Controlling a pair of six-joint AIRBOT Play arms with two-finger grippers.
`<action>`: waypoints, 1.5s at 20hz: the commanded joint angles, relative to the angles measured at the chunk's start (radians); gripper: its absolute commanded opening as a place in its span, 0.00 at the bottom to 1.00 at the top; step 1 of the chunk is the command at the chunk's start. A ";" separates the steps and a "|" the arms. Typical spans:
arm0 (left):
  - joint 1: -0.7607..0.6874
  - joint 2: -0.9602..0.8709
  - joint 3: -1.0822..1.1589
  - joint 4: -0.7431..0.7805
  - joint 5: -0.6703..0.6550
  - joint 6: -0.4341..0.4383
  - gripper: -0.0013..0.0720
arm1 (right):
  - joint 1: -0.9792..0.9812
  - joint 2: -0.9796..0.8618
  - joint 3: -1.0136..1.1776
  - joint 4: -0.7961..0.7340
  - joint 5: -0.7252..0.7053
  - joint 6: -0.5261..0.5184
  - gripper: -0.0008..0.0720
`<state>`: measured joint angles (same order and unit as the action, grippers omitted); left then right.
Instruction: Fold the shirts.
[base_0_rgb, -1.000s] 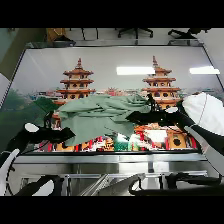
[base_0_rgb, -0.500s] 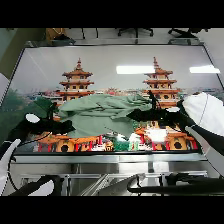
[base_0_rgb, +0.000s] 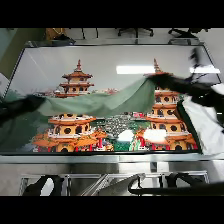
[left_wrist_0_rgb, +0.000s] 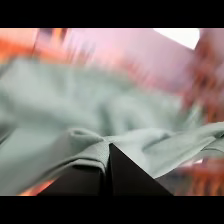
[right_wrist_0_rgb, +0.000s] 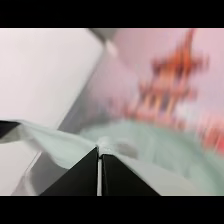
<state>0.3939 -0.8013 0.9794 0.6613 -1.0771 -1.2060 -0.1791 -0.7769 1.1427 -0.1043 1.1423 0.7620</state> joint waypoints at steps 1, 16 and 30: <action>0.137 0.166 0.207 -0.305 0.067 0.000 0.04 | -0.194 0.184 0.254 0.007 0.033 0.001 0.03; -0.074 -0.232 0.610 0.069 -0.121 -0.031 0.04 | -0.274 -0.075 0.449 -0.109 0.123 -0.060 0.03; -0.211 -1.002 0.582 0.283 0.156 0.032 0.04 | 0.016 -0.750 0.380 -0.424 -0.216 -0.045 0.03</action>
<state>0.1711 -1.6932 1.4849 0.9318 -0.8650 -1.2057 -0.1673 -1.4818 1.5234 -0.4629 0.9337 0.7048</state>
